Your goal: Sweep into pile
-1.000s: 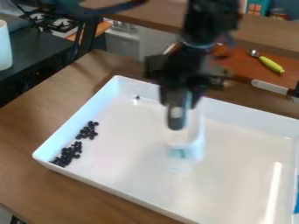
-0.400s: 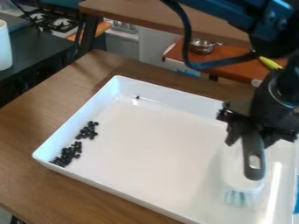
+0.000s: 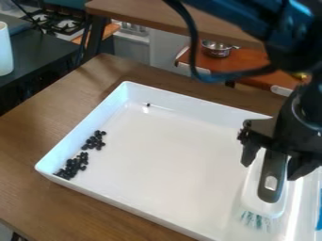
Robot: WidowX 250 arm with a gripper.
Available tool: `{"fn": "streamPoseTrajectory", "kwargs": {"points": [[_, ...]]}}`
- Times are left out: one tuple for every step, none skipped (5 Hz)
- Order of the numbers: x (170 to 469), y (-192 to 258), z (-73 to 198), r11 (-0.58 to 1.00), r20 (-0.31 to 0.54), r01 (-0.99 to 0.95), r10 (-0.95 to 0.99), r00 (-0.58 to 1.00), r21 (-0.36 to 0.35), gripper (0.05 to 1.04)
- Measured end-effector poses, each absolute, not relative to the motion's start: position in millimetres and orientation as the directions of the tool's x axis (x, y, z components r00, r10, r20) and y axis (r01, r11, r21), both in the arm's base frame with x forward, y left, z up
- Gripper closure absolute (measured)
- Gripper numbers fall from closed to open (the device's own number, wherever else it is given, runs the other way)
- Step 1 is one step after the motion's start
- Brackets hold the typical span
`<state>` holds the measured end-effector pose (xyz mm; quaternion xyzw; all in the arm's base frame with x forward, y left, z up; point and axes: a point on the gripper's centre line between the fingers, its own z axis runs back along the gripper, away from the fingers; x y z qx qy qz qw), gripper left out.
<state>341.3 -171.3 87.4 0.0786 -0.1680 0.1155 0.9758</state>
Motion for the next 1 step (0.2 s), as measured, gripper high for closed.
{"fn": "streamPoseTrajectory", "kwargs": {"points": [[340.8,-155.2,135.7,0.971,0.358,-0.239,0.220,0.907,0.010,0.075]]}}
